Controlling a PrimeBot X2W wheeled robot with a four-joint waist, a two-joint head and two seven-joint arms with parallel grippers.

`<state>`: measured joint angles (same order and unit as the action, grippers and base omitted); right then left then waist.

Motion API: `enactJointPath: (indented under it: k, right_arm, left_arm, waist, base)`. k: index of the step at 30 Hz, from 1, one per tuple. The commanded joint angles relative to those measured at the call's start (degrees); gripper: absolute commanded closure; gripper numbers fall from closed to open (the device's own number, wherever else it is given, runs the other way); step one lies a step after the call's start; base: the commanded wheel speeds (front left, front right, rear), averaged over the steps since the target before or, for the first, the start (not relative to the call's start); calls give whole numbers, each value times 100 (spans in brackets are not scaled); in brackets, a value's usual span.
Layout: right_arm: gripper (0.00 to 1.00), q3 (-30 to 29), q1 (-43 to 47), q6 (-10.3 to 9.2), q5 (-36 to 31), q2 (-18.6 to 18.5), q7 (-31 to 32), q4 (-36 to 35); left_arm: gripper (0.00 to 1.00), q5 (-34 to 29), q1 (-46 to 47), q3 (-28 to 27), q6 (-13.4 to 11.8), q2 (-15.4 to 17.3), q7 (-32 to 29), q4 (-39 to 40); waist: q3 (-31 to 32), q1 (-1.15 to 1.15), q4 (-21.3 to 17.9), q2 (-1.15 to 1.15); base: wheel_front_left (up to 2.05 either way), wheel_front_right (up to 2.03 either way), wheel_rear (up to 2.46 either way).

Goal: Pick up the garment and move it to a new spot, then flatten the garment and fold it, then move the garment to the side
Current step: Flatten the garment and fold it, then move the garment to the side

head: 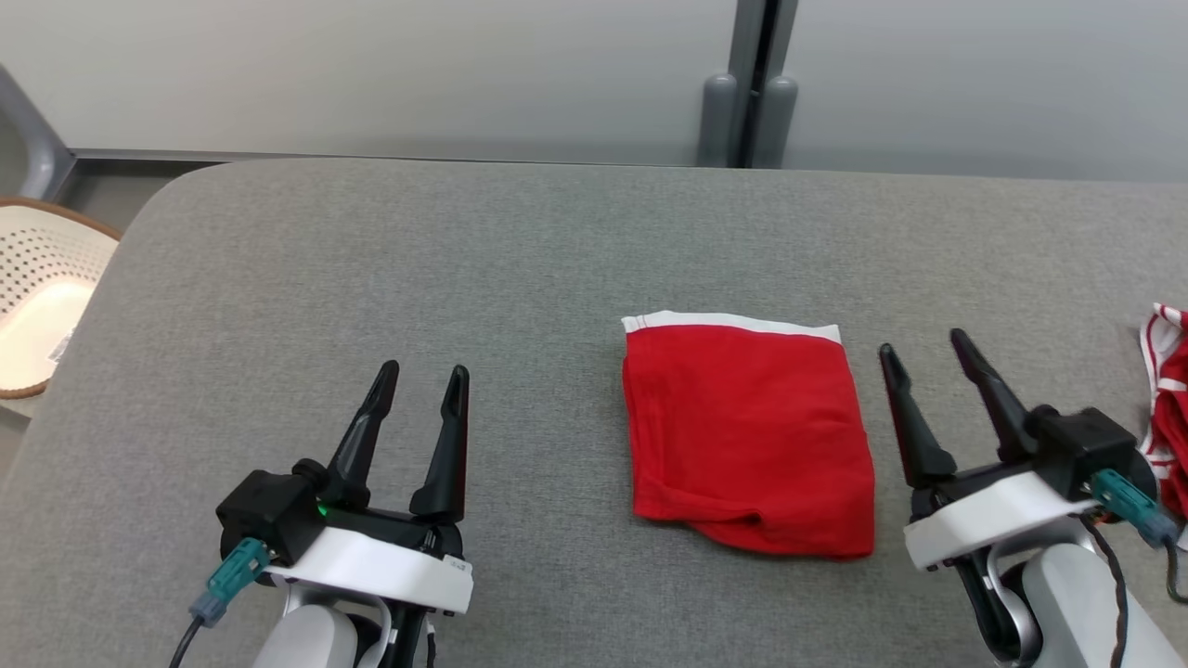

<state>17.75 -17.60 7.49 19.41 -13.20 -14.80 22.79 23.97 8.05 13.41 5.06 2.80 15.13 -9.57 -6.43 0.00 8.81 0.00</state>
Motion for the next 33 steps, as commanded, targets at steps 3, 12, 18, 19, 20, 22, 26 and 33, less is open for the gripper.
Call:
enactJointPath:
  k: [3, 12, 18, 19, 20, 22, 26, 33]
  right_arm:
    - [0, -642, 340, -1, -521, 221, -46, -356]
    - [0, -1547, 1030, -1, -1396, 741, -46, -1078]
    - [0, -1615, 1123, -1, -1421, 872, -46, -1154]
    - [0, -1620, 1117, -1, -1411, 881, -47, -1159]
    - [0, -1621, 1110, -1, -1414, 888, -46, -1163]
    - [0, -1601, 1102, -1, -1421, 897, -46, -1151]
    - [0, -1559, 1063, -1, -1328, 915, -46, -1062]
    - [0, -1273, 736, -1, -627, 937, 292, -432]
  left_arm:
    - [0, -66, 86, -99, 20, 23, -1, 59]
    - [0, -232, 103, -253, -15, 22, -1, 117]
    - [0, -279, -29, -224, 16, 23, -1, 14]
    - [0, -279, -38, -223, 22, 23, -1, 7]
    - [0, -277, -37, -219, 28, 23, -1, 4]
    - [0, -263, -30, -198, 39, 22, -1, -5]
    - [0, -226, 2, -144, 46, 23, -1, -33]
    - [0, -190, 124, -22, 52, 21, -1, -28]
  waist:
    - [-47, 0, -153, 0]
    - [-120, 0, -349, 0]
    - [-120, 0, -399, 0]
    - [-125, 0, -392, 0]
    - [-129, 0, -381, 0]
    - [-134, 0, -351, 0]
    - [-170, 0, -273, 0]
    - [-440, 0, -56, 0]
  base:
    - [0, 0, 0]
    - [0, 0, 0]
    - [0, 0, 0]
    - [0, 0, 0]
    - [0, 0, 0]
    - [0, 0, 0]
    - [0, 0, 0]
    - [0, 0, 0]
